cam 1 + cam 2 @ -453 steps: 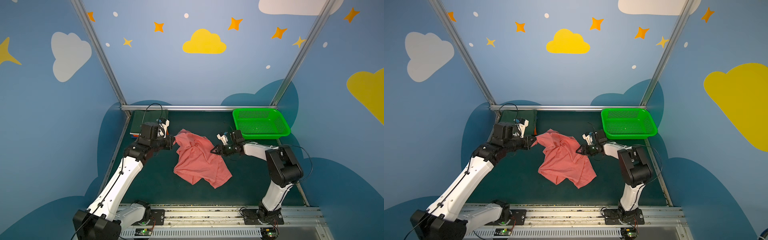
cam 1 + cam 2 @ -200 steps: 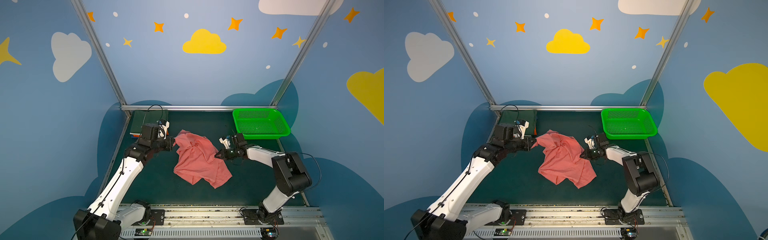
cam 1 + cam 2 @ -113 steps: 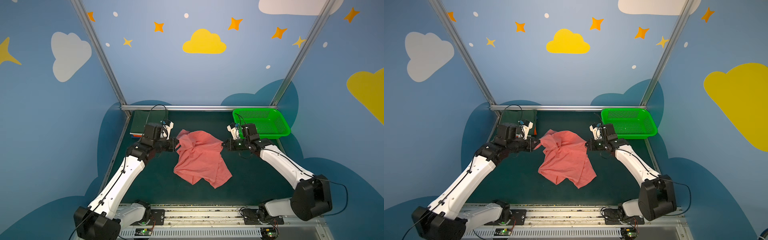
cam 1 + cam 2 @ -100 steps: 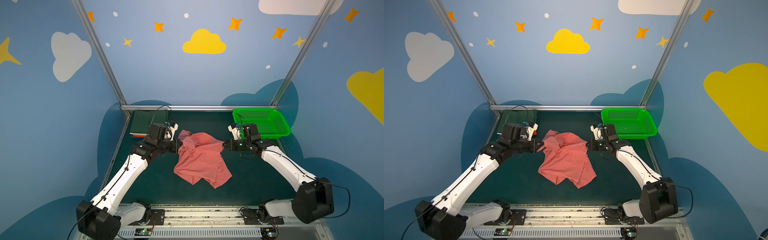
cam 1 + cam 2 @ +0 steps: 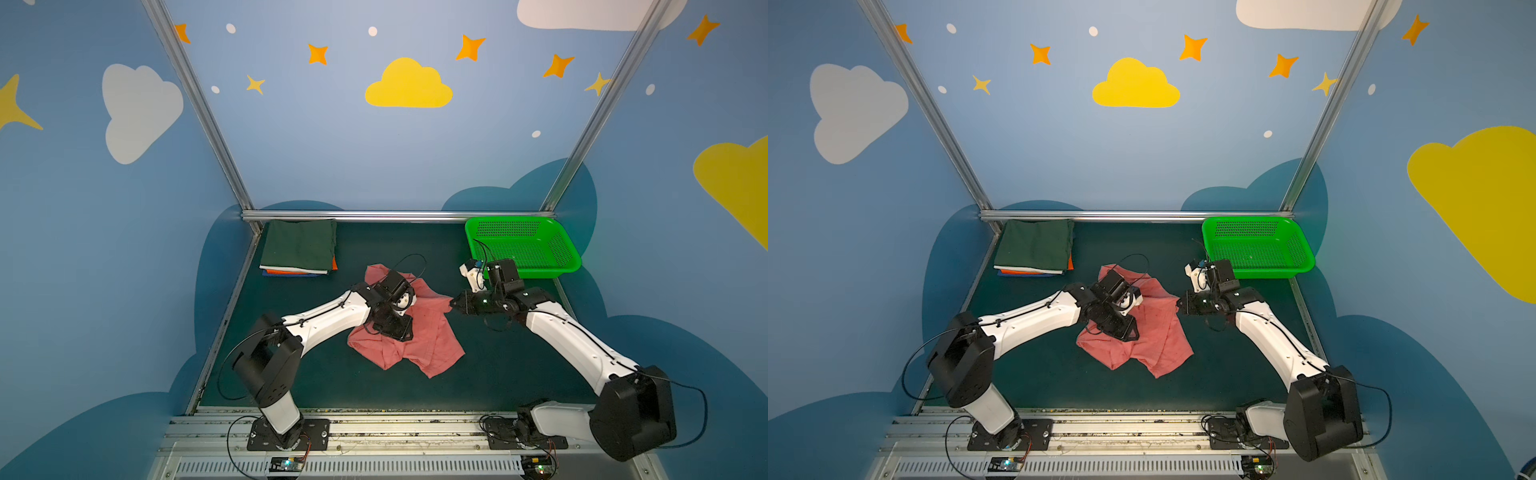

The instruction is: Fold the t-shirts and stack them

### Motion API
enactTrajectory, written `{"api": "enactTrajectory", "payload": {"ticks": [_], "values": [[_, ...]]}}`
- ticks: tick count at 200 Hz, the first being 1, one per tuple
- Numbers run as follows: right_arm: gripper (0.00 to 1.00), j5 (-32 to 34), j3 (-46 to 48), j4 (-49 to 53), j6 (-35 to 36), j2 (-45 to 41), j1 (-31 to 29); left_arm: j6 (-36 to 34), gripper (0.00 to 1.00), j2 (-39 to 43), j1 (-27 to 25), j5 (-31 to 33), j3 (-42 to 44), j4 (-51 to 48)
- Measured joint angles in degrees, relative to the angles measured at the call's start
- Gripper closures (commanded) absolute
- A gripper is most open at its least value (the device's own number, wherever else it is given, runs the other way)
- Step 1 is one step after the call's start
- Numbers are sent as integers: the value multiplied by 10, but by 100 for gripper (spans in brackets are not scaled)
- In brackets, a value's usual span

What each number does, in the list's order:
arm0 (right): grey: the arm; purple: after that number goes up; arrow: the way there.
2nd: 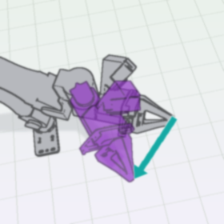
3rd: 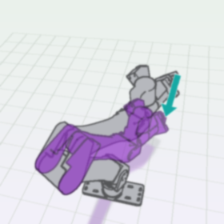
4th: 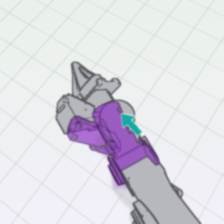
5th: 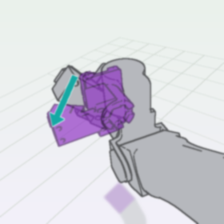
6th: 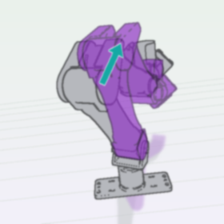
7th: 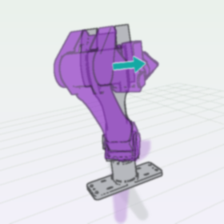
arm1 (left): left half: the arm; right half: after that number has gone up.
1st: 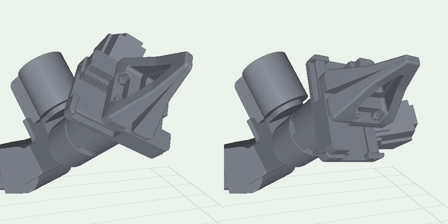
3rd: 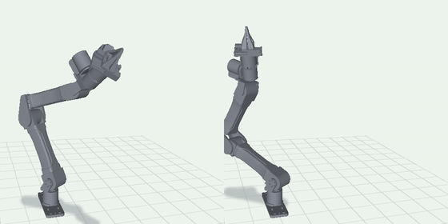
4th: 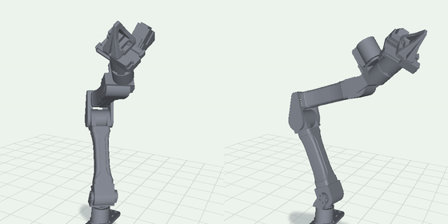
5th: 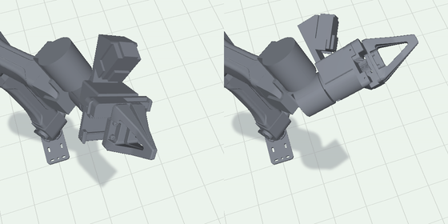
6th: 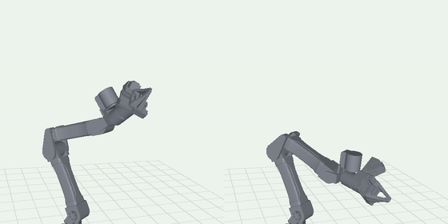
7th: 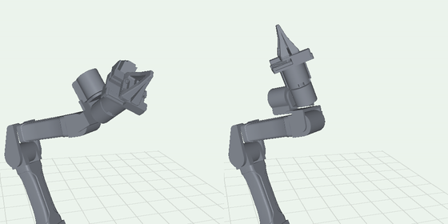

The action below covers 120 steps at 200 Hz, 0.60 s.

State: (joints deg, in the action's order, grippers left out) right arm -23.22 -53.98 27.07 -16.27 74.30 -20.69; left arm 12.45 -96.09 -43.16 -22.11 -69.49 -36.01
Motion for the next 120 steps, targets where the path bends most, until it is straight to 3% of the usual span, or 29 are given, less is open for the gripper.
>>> {"api": "enactTrajectory", "payload": {"ticks": [23,61,120], "values": [[100,1,4,0,0,-3,2,5,45,27,4,24,-3,-3],[100,1,11,0,-3,-3,4,32,78,87,24,79,15,-12],[100,-2,11,0,-4,-3,4,143,73,152,33,84,176,17]]}}
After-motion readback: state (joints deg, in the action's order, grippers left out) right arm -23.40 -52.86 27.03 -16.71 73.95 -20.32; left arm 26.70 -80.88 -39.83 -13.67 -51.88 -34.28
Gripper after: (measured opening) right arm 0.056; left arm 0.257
